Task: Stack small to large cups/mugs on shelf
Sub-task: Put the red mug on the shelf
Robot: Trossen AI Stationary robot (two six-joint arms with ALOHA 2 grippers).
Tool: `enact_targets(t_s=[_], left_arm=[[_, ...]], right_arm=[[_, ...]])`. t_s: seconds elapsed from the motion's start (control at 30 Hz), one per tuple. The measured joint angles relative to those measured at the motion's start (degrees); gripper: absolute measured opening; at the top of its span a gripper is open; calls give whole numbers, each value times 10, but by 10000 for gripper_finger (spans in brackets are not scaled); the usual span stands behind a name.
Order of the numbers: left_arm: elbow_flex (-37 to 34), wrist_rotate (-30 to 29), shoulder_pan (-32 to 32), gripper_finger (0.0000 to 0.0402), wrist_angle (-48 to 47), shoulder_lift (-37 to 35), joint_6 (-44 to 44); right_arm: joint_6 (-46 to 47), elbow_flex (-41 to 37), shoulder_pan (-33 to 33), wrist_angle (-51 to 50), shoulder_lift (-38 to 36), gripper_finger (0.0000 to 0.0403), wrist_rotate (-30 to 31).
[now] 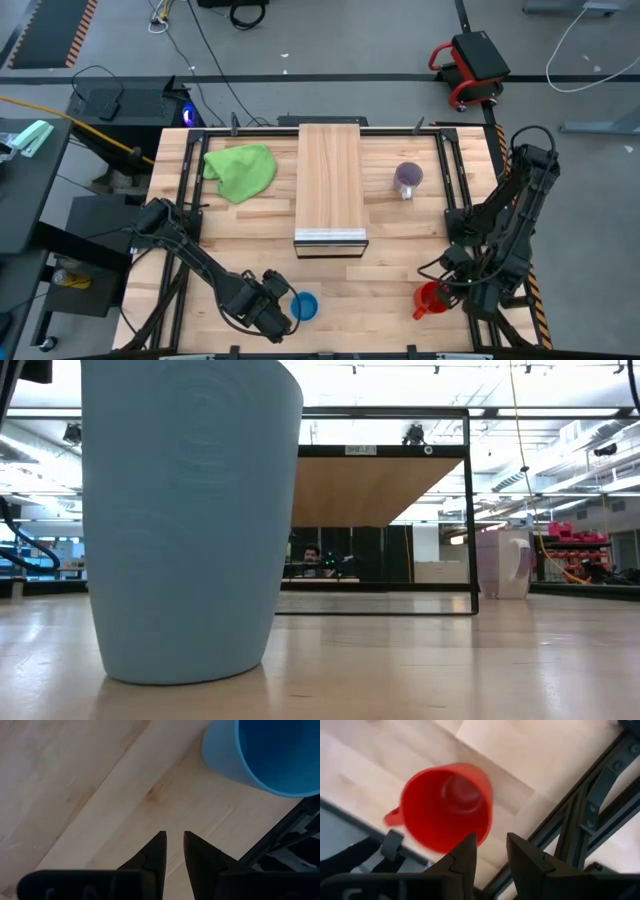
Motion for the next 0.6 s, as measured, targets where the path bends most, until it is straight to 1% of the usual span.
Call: enact_targets(t_s=[0.3, 0.5, 0.6], left_arm=[[0, 0, 0, 81, -1, 0, 2], [0, 0, 0, 79, -1, 0, 3], [0, 0, 0, 83, -3, 0, 7]], right_arm=[[9, -40, -6, 69, 0, 111, 0], [41, 1, -2, 71, 0, 111, 24], [56, 27, 11, 66, 10, 105, 23]])
